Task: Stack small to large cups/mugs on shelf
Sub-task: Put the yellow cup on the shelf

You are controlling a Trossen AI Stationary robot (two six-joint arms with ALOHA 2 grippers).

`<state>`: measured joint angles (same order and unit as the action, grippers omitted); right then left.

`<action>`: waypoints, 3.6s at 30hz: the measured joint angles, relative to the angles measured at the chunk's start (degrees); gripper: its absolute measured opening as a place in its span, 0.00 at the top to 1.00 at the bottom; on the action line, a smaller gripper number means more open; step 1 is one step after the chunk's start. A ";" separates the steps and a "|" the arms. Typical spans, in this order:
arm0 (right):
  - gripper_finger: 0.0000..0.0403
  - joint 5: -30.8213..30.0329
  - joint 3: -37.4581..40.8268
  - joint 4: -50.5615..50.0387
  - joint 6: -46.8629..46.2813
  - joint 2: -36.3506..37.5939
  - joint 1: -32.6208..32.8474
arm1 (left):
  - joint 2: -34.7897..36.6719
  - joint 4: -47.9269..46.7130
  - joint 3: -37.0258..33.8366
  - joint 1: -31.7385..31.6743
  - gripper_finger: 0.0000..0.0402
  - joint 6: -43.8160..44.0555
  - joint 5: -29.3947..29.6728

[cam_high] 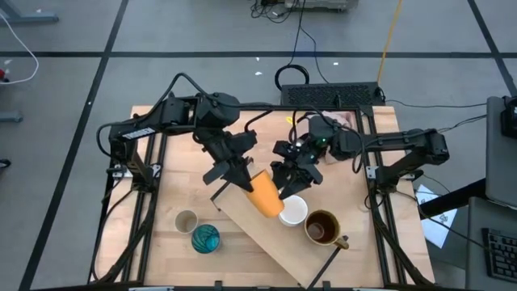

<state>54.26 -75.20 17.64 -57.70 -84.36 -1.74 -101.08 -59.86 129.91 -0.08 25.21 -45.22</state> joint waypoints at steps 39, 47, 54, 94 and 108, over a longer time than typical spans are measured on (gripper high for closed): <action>0.12 -5.25 0.20 8.24 -7.63 -0.50 1.75 | -2.47 0.38 0.07 -0.88 1.00 -3.03 4.23; 0.12 -4.98 0.20 8.96 -8.69 -0.50 1.78 | -2.54 0.23 0.07 -1.13 0.99 -4.25 4.46; 0.12 -4.79 0.20 10.20 -9.43 -0.51 2.12 | -2.54 0.35 0.04 -1.24 0.98 -3.67 4.44; 0.18 -3.78 0.20 9.50 -8.04 -0.50 2.25 | -2.58 0.36 -0.06 -1.52 0.90 -1.41 4.27; 0.18 -3.67 0.15 9.99 -8.06 -0.49 2.25 | -1.68 0.27 -0.11 -2.43 0.53 1.13 4.73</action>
<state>50.59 -75.05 27.63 -65.76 -84.85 0.51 -102.76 -59.59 129.80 -2.52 26.34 -40.49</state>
